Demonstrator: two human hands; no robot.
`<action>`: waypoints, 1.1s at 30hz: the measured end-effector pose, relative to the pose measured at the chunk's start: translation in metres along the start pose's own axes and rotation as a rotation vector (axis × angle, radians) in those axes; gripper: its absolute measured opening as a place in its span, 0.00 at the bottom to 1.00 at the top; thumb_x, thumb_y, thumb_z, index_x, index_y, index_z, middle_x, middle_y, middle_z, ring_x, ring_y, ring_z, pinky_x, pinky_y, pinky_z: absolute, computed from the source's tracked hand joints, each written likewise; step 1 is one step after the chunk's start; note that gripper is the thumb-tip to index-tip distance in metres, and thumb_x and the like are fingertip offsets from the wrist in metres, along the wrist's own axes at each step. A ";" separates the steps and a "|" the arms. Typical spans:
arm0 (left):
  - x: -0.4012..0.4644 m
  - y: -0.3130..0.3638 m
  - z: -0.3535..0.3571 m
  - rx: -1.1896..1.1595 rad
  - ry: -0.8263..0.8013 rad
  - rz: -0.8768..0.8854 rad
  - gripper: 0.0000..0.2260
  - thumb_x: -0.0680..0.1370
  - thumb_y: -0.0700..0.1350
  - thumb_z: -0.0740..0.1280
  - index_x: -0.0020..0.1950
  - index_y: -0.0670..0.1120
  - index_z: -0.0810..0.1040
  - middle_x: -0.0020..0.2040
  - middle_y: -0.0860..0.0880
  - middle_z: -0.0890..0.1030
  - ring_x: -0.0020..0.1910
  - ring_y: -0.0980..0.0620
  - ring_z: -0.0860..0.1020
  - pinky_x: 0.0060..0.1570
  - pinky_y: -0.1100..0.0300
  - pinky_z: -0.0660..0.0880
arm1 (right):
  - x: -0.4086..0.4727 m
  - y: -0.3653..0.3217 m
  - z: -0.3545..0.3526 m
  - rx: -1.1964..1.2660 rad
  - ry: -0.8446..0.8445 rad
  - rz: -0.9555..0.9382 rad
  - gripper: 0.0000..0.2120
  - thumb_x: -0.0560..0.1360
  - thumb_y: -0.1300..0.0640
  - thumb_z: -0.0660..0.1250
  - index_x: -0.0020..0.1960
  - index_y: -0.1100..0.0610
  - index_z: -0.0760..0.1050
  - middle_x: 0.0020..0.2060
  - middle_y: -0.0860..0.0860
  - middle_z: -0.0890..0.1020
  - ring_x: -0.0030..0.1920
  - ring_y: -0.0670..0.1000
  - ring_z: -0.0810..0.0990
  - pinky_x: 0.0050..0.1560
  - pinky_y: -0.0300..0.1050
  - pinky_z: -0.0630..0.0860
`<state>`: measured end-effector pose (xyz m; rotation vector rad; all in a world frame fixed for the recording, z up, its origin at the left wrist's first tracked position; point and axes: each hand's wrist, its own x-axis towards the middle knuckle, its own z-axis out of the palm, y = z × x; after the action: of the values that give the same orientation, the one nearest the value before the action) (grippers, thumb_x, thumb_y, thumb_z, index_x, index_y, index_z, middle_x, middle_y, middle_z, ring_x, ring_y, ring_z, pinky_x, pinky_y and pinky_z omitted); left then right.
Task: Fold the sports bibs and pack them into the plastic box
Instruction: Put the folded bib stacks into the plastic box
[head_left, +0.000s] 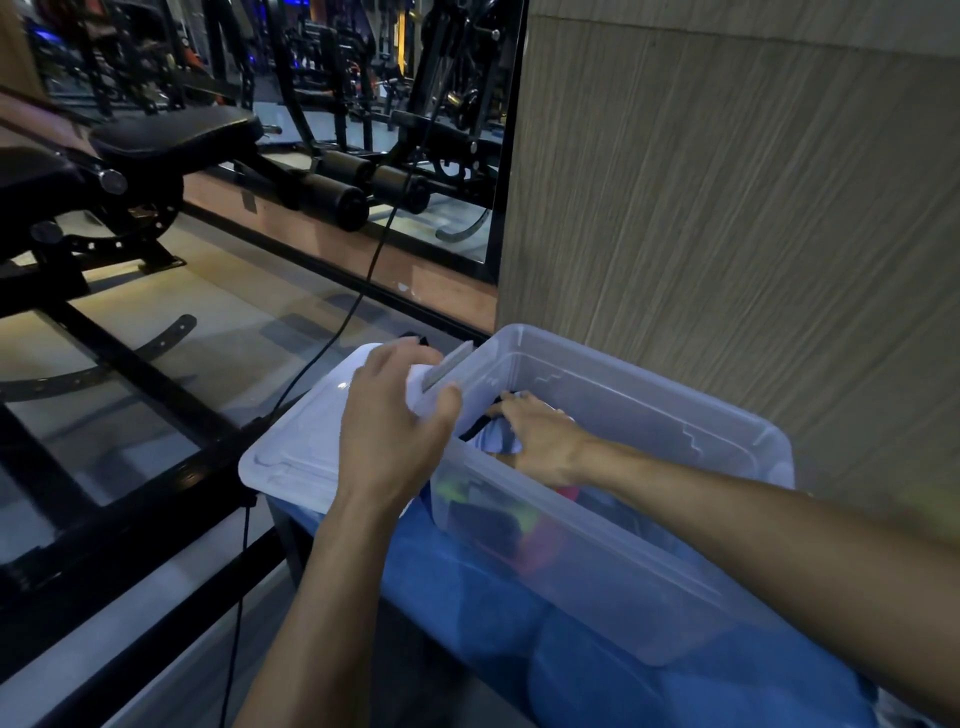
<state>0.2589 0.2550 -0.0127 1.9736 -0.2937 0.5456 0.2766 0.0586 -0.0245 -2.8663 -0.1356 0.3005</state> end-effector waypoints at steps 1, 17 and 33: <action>0.000 0.001 0.000 0.003 -0.039 0.078 0.08 0.77 0.47 0.69 0.56 0.50 0.80 0.59 0.56 0.79 0.60 0.58 0.75 0.58 0.62 0.71 | 0.000 -0.001 -0.002 0.038 0.002 0.017 0.36 0.71 0.32 0.70 0.73 0.46 0.65 0.66 0.48 0.70 0.68 0.54 0.71 0.70 0.58 0.68; -0.011 0.030 0.011 0.011 -0.075 0.330 0.08 0.75 0.42 0.68 0.50 0.47 0.86 0.50 0.54 0.85 0.54 0.60 0.77 0.58 0.65 0.70 | -0.021 0.017 -0.037 0.228 0.141 -0.185 0.27 0.76 0.42 0.73 0.72 0.49 0.74 0.68 0.42 0.76 0.67 0.43 0.74 0.68 0.42 0.70; -0.078 0.146 0.089 -0.044 -0.309 0.680 0.07 0.78 0.44 0.67 0.49 0.47 0.85 0.47 0.52 0.86 0.50 0.49 0.80 0.56 0.52 0.73 | -0.272 0.156 -0.038 1.044 0.974 0.346 0.12 0.80 0.70 0.63 0.48 0.58 0.80 0.38 0.50 0.85 0.37 0.43 0.83 0.40 0.37 0.80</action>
<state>0.1500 0.1079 0.0296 1.8878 -1.1834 0.6435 0.0296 -0.1333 0.0224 -1.6993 0.5328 -0.7492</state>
